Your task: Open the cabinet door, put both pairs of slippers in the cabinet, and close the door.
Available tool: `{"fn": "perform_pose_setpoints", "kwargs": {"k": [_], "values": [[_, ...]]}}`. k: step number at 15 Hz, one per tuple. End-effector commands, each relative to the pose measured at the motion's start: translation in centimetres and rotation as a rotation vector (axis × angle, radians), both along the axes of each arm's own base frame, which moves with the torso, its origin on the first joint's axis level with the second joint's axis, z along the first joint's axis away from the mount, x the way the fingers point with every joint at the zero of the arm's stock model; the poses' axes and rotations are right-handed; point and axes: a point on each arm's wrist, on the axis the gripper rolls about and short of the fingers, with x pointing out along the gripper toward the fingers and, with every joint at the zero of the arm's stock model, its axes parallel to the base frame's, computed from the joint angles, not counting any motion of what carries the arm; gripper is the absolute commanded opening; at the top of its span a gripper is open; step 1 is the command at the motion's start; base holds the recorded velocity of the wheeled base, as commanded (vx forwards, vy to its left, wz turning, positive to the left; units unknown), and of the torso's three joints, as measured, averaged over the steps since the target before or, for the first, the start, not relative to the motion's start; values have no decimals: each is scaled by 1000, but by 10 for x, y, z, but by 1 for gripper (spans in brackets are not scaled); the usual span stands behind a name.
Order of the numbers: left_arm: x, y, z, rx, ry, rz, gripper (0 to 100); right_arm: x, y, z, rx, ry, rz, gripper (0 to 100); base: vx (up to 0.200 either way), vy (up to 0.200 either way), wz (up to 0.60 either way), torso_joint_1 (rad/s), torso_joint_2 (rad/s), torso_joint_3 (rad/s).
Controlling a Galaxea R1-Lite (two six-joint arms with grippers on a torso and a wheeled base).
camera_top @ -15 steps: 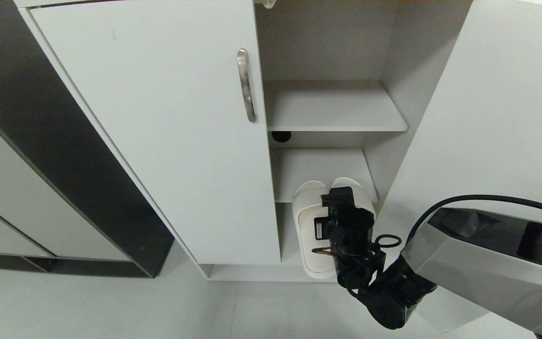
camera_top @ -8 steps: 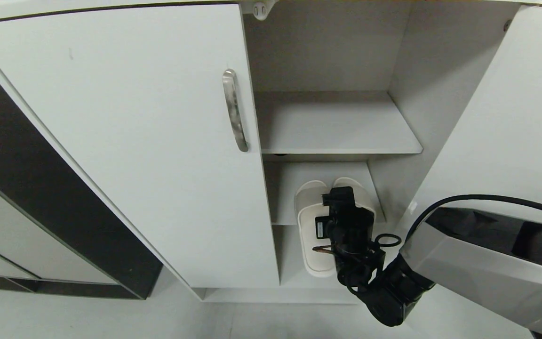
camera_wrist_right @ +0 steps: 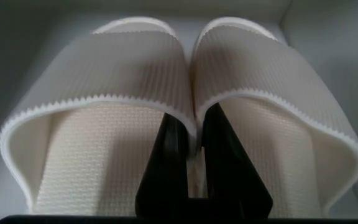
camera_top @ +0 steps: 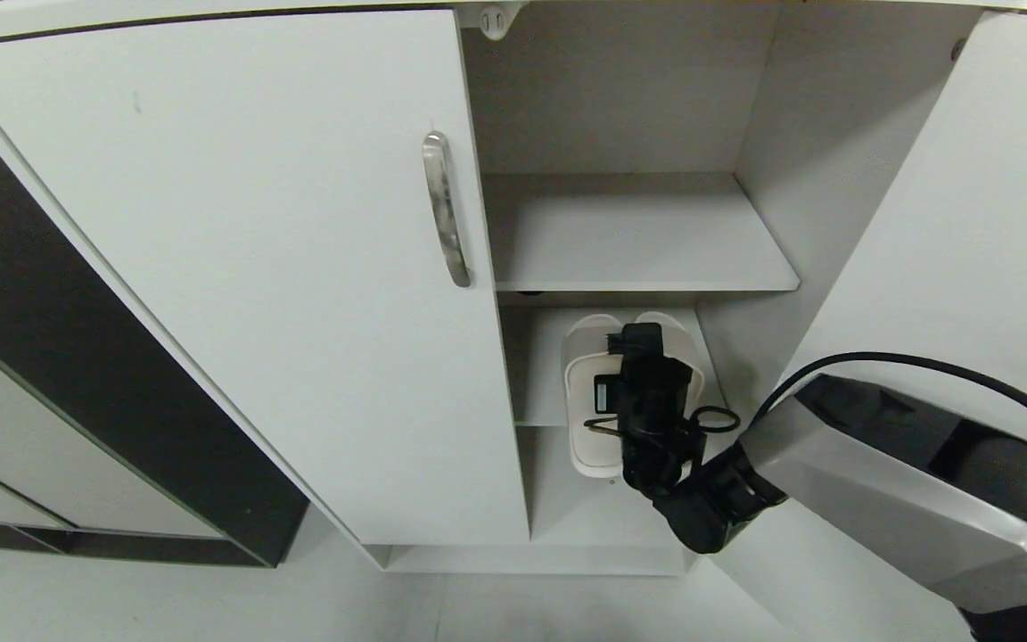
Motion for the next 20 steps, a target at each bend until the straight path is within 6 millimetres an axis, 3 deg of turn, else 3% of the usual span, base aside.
{"fn": "perform_pose_setpoints", "kwargs": {"k": [1,6,10,15,16,20], "values": [[0,0,0,-1,1,0,0,18,3,2,10,-10,-17,0,0,0,0,0,0,0],[0,0,0,-1,1,1,0,49,5,20,66,23,-46,0,0,0,0,0,0,0],[0,0,0,-1,1,1,0,64,6,13,59,30,-56,0,0,0,0,0,0,0],[0,0,0,-1,1,1,0,67,4,7,50,40,-63,0,0,0,0,0,0,0],[0,0,0,-1,1,1,0,66,5,8,49,39,-61,100,0,0,0,0,0,0],[0,0,0,-1,1,0,0,45,4,22,34,50,-45,100,0,0,0,0,0,0]]}}
